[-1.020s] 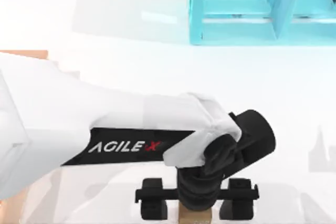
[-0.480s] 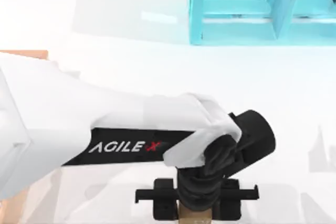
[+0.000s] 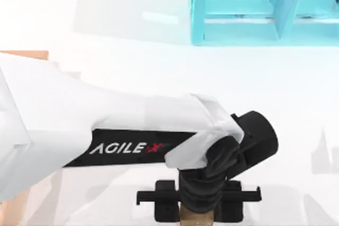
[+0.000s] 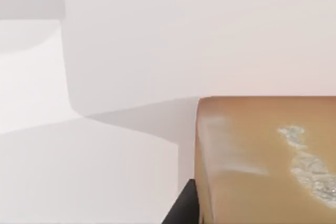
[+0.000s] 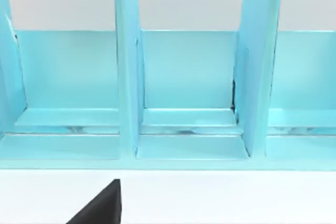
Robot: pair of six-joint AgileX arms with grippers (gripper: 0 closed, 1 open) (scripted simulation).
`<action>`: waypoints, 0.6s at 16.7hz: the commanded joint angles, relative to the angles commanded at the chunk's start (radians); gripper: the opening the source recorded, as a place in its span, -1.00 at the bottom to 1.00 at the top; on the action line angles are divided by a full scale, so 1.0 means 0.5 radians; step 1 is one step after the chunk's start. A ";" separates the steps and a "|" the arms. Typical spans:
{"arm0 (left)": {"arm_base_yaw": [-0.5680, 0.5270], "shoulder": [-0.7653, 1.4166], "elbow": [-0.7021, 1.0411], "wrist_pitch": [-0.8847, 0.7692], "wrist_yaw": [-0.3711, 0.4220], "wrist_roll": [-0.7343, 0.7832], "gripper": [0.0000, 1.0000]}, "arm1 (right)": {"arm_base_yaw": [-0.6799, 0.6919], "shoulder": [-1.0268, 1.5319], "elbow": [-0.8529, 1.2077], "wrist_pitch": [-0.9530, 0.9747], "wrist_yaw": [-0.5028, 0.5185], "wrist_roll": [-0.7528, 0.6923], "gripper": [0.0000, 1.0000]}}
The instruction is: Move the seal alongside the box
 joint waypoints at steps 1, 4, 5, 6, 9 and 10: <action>0.000 0.000 0.000 0.000 0.000 0.000 -1.00 | 0.000 0.000 0.000 0.000 0.000 0.000 1.00; -0.004 -0.019 0.031 -0.036 0.000 0.001 -1.00 | 0.000 0.000 0.000 0.000 0.000 0.000 1.00; -0.004 -0.036 0.069 -0.084 0.000 0.000 -1.00 | 0.000 0.000 0.000 0.000 0.000 0.000 1.00; -0.003 -0.054 0.101 -0.142 0.001 -0.002 -1.00 | 0.000 0.000 0.000 0.000 0.000 0.000 1.00; -0.004 -0.107 0.197 -0.328 -0.002 -0.004 -1.00 | 0.000 0.000 0.000 0.000 0.000 0.000 1.00; -0.003 -0.130 0.225 -0.359 -0.001 -0.004 -1.00 | 0.000 0.000 0.000 0.000 0.000 0.000 1.00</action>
